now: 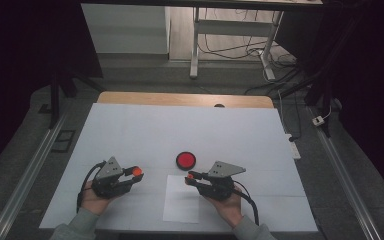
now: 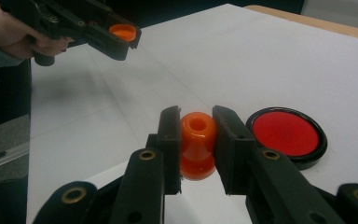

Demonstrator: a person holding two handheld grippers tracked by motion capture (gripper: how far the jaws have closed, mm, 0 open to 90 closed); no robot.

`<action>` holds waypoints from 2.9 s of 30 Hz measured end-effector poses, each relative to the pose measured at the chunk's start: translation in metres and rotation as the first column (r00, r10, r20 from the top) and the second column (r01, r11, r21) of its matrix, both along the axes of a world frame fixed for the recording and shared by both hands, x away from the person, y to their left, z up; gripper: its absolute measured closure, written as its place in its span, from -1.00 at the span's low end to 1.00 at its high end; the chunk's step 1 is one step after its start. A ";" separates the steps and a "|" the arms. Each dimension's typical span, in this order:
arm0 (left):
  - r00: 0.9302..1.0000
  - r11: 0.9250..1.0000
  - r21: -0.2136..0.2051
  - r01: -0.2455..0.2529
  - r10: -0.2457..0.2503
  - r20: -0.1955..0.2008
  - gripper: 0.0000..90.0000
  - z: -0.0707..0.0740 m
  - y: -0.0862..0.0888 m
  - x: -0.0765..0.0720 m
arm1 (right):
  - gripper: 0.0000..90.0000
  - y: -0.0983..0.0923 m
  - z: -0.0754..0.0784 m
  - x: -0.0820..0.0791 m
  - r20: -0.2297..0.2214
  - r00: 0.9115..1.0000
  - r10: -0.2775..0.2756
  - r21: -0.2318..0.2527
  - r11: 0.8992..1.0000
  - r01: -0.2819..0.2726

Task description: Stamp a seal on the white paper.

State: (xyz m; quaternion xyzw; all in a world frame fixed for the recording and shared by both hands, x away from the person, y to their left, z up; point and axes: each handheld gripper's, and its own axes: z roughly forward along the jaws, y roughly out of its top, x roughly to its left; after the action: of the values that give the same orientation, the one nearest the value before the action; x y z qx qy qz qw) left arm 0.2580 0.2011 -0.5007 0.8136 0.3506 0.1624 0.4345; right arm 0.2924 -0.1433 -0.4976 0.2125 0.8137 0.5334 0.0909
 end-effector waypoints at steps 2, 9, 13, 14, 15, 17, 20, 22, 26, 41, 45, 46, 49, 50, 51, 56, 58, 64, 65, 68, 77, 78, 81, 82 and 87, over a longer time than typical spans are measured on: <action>1.000 1.000 0.000 -0.001 0.001 -0.001 0.43 0.000 0.000 0.000 | 0.62 0.001 -0.001 0.000 -0.001 1.000 0.006 -0.003 1.000 -0.006; 1.000 1.000 0.002 0.000 0.000 -0.002 0.43 -0.001 0.000 0.000 | 0.62 0.003 -0.003 -0.002 -0.010 1.000 0.018 -0.011 1.000 -0.018; 1.000 1.000 0.001 0.000 0.000 -0.002 0.43 0.000 0.001 0.000 | 0.62 0.005 -0.005 -0.003 -0.014 1.000 0.028 -0.018 0.999 -0.028; 1.000 1.000 0.000 0.000 0.000 -0.001 0.43 0.000 0.001 0.000 | 0.62 0.006 -0.006 -0.003 -0.016 0.999 0.031 -0.021 0.999 -0.032; 1.000 1.000 0.001 0.000 0.000 -0.002 0.43 0.000 0.001 0.000 | 0.62 0.006 -0.006 -0.004 -0.016 0.999 0.034 -0.022 0.999 -0.034; 1.000 1.000 0.000 0.000 0.000 -0.002 0.43 0.000 0.001 0.000 | 0.62 0.007 -0.007 -0.004 -0.018 0.999 0.040 -0.028 0.999 -0.041; 1.000 1.000 0.000 0.000 0.000 -0.001 0.43 0.000 0.001 0.000 | 0.62 0.009 -0.008 -0.005 -0.022 0.999 0.049 -0.037 0.998 -0.050; 1.000 1.000 0.000 0.000 0.000 -0.003 0.43 0.000 0.001 0.000 | 0.62 0.009 -0.009 -0.006 -0.027 0.998 0.054 -0.042 0.998 -0.055; 1.000 1.000 0.001 -0.001 0.001 -0.001 0.43 0.000 0.001 0.000 | 0.62 0.013 -0.014 -0.007 -0.033 0.997 0.071 -0.068 0.995 -0.073; 1.000 1.000 0.002 0.000 0.000 -0.003 0.43 -0.001 0.001 0.001 | 0.62 0.017 -0.023 -0.007 -0.045 0.996 0.080 -0.106 0.991 -0.084; 1.000 1.000 0.002 0.000 0.000 -0.003 0.43 -0.001 0.001 0.001 | 0.62 0.020 -0.026 -0.007 -0.044 0.996 0.083 -0.124 0.988 -0.088; 1.000 1.000 0.002 0.000 0.000 -0.003 0.43 -0.001 0.001 0.001 | 0.62 0.020 -0.026 -0.007 -0.046 0.995 0.084 -0.124 0.988 -0.089; 1.000 1.000 0.003 0.000 0.000 -0.003 0.43 -0.001 0.000 0.001 | 0.62 0.020 -0.028 -0.007 -0.048 0.996 0.080 -0.133 0.987 -0.086; 1.000 1.000 0.003 0.001 -0.001 -0.003 0.43 -0.001 0.000 0.001 | 0.62 0.020 -0.028 -0.007 -0.049 0.996 0.081 -0.133 0.987 -0.087; 1.000 1.000 0.004 0.002 -0.002 -0.003 0.43 -0.001 0.000 0.001 | 0.62 0.020 -0.029 -0.007 -0.049 0.995 0.081 -0.134 0.987 -0.087; 1.000 1.000 0.004 0.001 -0.001 -0.006 0.43 -0.001 0.000 0.001 | 0.62 0.020 -0.030 -0.006 -0.053 0.995 0.081 -0.141 0.986 -0.088; 1.000 1.000 0.006 0.001 -0.001 -0.005 0.43 -0.001 0.000 0.001 | 0.62 0.020 -0.031 -0.006 -0.055 0.995 0.079 -0.143 0.986 -0.086; 1.000 1.000 0.005 0.001 -0.001 -0.006 0.43 -0.001 0.000 0.001 | 0.62 0.022 -0.033 -0.005 -0.059 0.995 0.077 -0.146 0.986 -0.085; 1.000 1.000 0.005 0.002 -0.002 -0.007 0.43 -0.001 0.000 0.001 | 0.62 0.022 -0.033 -0.005 -0.059 0.995 0.075 -0.150 0.985 -0.083; 1.000 1.000 0.006 0.002 -0.002 -0.007 0.43 -0.001 0.000 0.001 | 0.62 0.023 -0.034 -0.005 -0.059 0.995 0.076 -0.154 0.984 -0.085; 1.000 1.000 0.008 0.002 -0.002 -0.007 0.43 -0.001 0.000 0.001 | 0.62 0.023 -0.035 -0.004 -0.058 0.996 0.075 -0.159 0.984 -0.083; 1.000 1.000 0.008 0.002 -0.002 -0.007 0.43 -0.001 0.000 0.001 | 0.62 0.024 -0.035 -0.004 -0.059 0.995 0.076 -0.158 0.984 -0.084; 1.000 1.000 0.008 0.001 -0.001 -0.007 0.43 -0.001 0.000 0.001 | 0.62 0.024 -0.035 -0.004 -0.059 0.995 0.077 -0.162 0.983 -0.086; 1.000 1.000 0.008 0.002 -0.002 -0.007 0.43 -0.001 0.000 0.001 | 0.62 0.024 -0.035 -0.004 -0.058 0.995 0.077 -0.162 0.983 -0.085; 1.000 1.000 0.007 0.002 -0.002 -0.008 0.43 -0.001 0.000 0.001 | 0.62 0.025 -0.036 -0.004 -0.055 0.996 0.076 -0.174 0.981 -0.085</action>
State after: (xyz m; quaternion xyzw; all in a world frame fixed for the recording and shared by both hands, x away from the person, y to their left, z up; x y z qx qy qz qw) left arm 0.2589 0.2010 -0.5020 0.8160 0.3509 0.1602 0.4305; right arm 0.2882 -0.1184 -0.5336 0.1834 0.8675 0.4574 0.0680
